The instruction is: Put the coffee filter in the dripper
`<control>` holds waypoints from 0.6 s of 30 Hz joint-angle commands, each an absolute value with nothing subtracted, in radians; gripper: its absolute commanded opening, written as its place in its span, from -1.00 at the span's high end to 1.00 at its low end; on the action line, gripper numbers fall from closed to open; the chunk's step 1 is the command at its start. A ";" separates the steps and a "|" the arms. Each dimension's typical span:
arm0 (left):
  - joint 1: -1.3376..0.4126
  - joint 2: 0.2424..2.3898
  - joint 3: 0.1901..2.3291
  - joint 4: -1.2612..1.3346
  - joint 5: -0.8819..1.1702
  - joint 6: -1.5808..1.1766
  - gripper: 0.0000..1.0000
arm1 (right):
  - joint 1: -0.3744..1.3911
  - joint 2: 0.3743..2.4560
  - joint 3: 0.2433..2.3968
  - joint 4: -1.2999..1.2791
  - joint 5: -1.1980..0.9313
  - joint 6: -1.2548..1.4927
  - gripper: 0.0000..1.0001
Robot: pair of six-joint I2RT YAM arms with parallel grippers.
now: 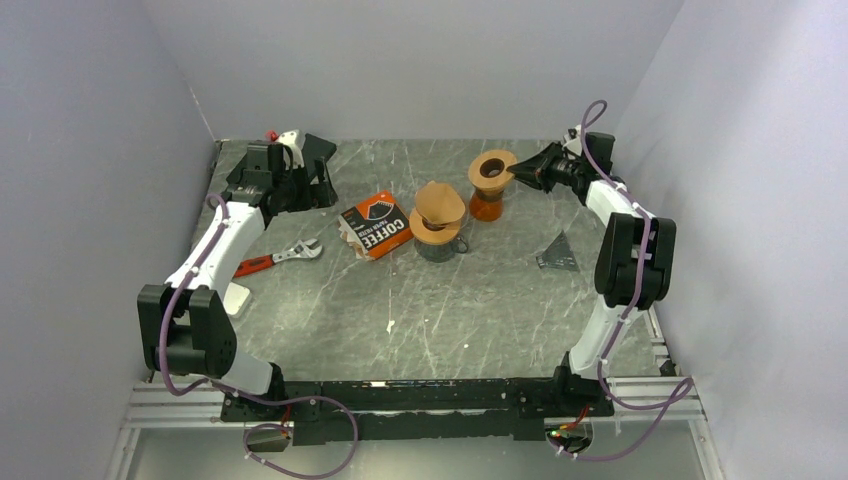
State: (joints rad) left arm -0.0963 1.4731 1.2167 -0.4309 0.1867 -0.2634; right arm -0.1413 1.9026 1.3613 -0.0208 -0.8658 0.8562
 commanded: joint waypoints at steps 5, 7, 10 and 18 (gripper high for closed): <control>-0.094 1.470 1.229 -0.416 0.209 -0.249 -0.97 | -0.148 1.928 1.331 0.021 -0.864 0.844 0.86; -0.094 1.470 1.227 -0.414 0.211 -0.249 -0.97 | -0.148 1.929 1.330 0.020 -0.855 0.845 0.81; -0.094 1.471 1.228 -0.414 0.213 -0.250 -0.96 | -0.149 1.923 1.331 0.008 -0.835 0.836 0.67; -0.094 1.479 1.232 -0.411 0.224 -0.255 -0.96 | -0.149 1.903 1.338 -0.062 -0.790 0.790 0.44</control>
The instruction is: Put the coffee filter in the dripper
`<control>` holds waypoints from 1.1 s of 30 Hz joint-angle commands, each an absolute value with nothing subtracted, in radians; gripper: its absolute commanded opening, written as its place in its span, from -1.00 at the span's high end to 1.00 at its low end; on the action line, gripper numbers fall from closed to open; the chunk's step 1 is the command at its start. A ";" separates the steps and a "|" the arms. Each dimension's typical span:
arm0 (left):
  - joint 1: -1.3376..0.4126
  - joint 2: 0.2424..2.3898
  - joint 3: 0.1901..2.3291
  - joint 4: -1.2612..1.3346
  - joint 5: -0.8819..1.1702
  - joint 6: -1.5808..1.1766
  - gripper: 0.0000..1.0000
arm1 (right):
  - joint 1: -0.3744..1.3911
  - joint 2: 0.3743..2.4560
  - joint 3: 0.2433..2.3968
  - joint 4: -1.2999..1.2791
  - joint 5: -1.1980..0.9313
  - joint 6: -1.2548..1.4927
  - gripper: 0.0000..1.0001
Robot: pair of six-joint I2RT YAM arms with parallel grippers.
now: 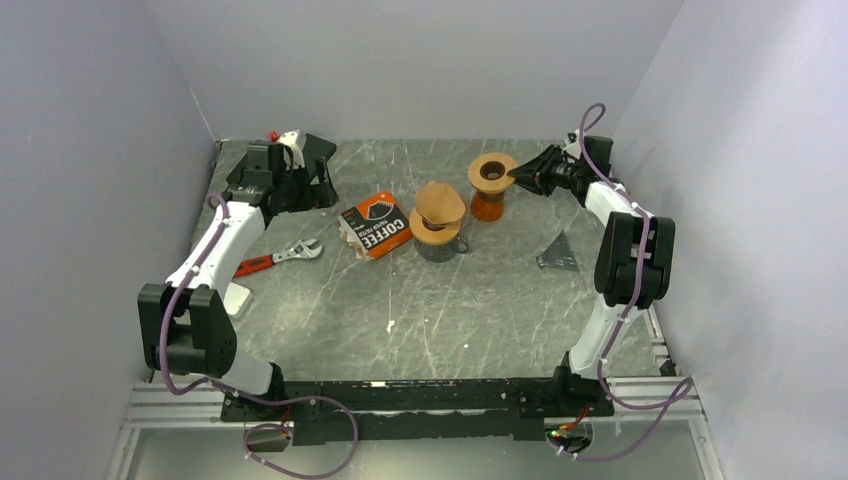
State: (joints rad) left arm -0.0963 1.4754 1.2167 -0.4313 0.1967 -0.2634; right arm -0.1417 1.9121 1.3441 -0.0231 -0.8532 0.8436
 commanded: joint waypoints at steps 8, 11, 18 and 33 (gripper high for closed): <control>-0.094 1.480 1.228 -0.411 0.221 -0.255 -0.95 | -0.150 1.867 1.364 -0.166 -0.702 0.703 0.20; -0.094 1.484 1.230 -0.412 0.222 -0.256 -0.95 | -0.149 1.846 1.375 -0.204 -0.667 0.664 0.06; -0.094 1.491 1.236 -0.415 0.224 -0.255 -0.95 | -0.149 1.821 1.381 -0.206 -0.660 0.634 -0.45; -0.094 1.491 1.235 -0.414 0.225 -0.255 -0.95 | -0.150 1.879 1.504 -0.125 -0.719 0.697 -0.94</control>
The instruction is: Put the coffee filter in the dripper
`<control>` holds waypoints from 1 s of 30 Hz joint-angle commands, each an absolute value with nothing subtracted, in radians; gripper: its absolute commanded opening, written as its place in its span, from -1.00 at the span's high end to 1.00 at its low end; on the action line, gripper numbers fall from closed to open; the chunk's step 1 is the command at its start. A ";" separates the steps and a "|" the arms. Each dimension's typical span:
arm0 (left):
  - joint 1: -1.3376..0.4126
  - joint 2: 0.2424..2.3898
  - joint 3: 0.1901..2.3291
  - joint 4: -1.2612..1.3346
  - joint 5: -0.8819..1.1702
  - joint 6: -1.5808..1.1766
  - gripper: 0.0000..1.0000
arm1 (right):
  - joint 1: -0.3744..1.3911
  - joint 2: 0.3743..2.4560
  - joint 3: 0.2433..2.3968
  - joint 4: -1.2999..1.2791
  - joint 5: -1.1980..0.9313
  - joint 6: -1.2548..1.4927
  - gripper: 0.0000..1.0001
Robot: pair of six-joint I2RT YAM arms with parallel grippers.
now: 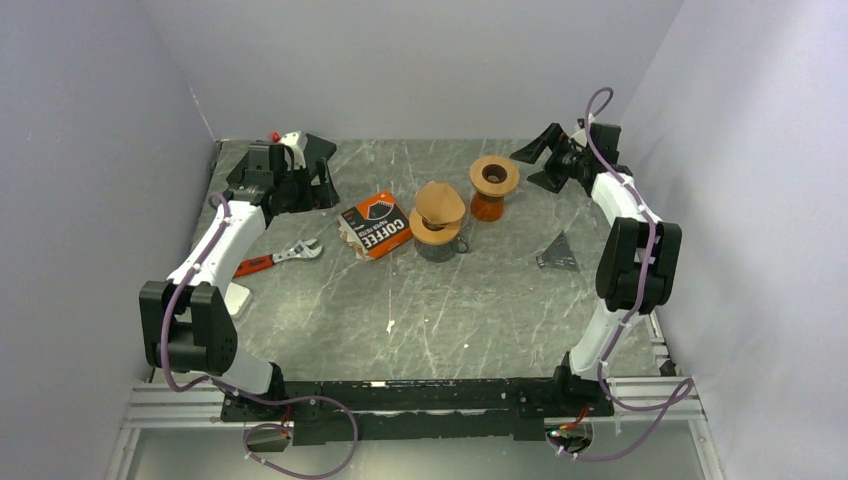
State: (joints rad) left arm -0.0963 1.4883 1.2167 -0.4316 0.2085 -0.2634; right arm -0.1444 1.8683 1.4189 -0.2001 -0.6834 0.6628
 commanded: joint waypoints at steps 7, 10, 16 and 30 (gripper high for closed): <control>-0.094 1.493 1.233 -0.415 0.220 -0.253 -0.95 | -0.159 2.027 1.624 -0.033 -0.771 0.834 -0.89; -0.094 1.495 1.234 -0.416 0.219 -0.253 -0.95 | -0.166 2.101 1.653 0.039 -0.789 0.919 -0.85; -0.094 1.489 1.232 -0.418 0.215 -0.251 -0.95 | -0.170 2.252 1.719 0.124 -0.818 1.021 -0.74; -0.094 1.484 1.233 -0.418 0.209 -0.246 -0.95 | -0.145 2.477 1.798 0.137 -0.922 1.057 -0.30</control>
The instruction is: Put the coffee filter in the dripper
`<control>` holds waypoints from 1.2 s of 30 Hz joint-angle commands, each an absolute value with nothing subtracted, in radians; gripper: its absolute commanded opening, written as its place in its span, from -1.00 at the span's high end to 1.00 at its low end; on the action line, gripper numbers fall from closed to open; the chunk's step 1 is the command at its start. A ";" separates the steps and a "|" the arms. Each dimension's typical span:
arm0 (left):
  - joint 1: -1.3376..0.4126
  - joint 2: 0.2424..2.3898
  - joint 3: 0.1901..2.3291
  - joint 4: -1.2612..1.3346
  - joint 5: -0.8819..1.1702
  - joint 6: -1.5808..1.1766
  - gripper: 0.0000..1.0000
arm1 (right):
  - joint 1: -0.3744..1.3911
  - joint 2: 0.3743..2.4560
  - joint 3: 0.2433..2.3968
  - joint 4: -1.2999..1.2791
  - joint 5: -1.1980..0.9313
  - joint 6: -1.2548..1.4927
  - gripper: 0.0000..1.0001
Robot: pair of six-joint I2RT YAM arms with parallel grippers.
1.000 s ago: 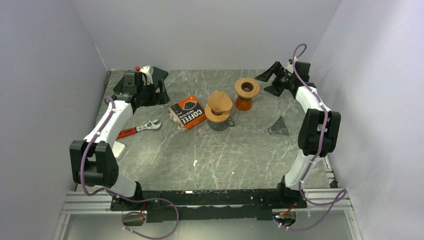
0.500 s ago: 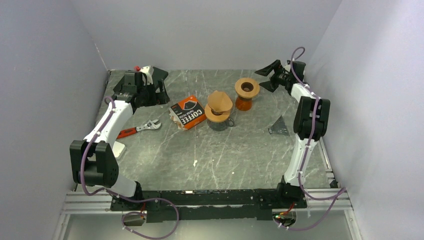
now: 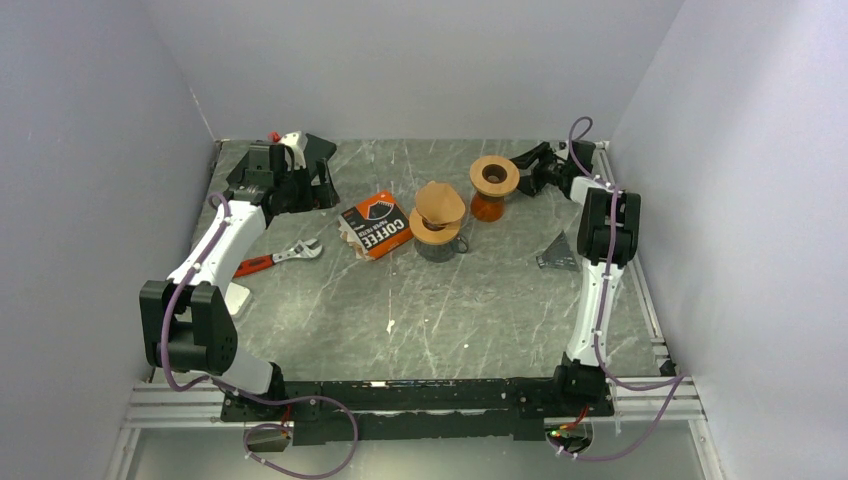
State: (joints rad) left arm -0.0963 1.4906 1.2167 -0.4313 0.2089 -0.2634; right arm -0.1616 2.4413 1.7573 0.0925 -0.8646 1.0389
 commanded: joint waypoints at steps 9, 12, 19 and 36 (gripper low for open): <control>-0.094 1.490 1.235 -0.423 0.211 -0.246 -0.95 | -0.120 2.527 1.792 0.108 -0.960 1.019 -0.17; -0.094 1.491 1.236 -0.424 0.210 -0.246 -0.95 | -0.118 2.528 1.761 0.141 -0.967 1.031 -0.15; -0.094 1.493 1.236 -0.424 0.213 -0.247 -0.95 | -0.107 2.571 1.758 0.292 -1.037 1.130 -0.09; -0.094 1.486 1.230 -0.426 0.215 -0.249 -0.94 | -0.042 2.622 1.761 0.317 -1.087 1.154 0.09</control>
